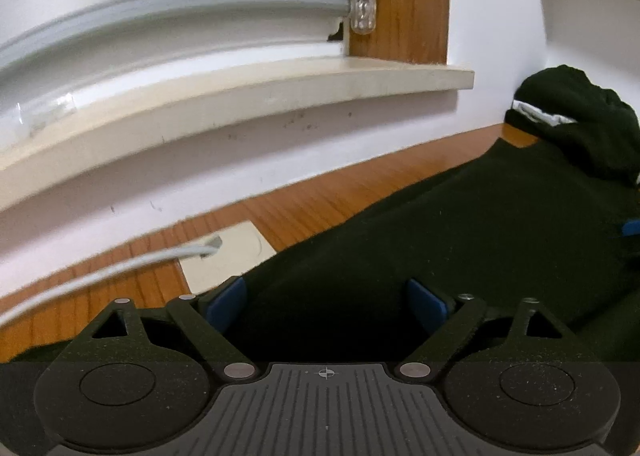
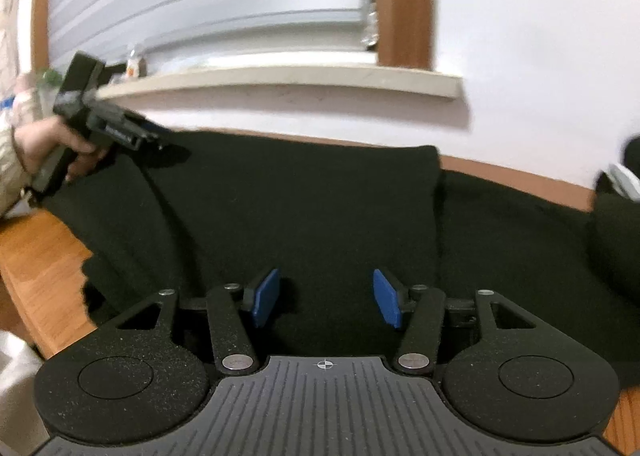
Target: Fold clothes
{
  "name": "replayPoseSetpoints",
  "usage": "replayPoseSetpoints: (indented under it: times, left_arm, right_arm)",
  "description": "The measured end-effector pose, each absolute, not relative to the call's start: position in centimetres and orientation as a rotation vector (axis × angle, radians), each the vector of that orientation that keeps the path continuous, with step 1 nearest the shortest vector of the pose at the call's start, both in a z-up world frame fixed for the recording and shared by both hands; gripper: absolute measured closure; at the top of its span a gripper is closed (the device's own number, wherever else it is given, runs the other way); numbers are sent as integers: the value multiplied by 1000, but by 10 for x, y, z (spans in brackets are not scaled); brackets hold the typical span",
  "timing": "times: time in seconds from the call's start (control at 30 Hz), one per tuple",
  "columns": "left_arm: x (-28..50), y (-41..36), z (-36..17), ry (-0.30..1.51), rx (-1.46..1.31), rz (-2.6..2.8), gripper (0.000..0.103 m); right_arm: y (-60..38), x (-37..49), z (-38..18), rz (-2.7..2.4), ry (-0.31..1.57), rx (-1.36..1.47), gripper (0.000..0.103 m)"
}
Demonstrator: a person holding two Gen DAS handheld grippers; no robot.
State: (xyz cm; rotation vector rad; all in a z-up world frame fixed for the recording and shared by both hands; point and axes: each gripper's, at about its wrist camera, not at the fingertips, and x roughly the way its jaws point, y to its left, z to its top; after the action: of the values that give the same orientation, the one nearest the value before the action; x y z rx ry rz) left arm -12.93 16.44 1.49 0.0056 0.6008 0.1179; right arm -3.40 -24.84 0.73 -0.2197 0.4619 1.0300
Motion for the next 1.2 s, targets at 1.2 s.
replayPoseSetpoints:
  times: [1.2]
  left_arm:
    - [65,-30,-2,672,72,-299,15]
  right_arm:
    - [-327,-63,5,929,366,-128,52]
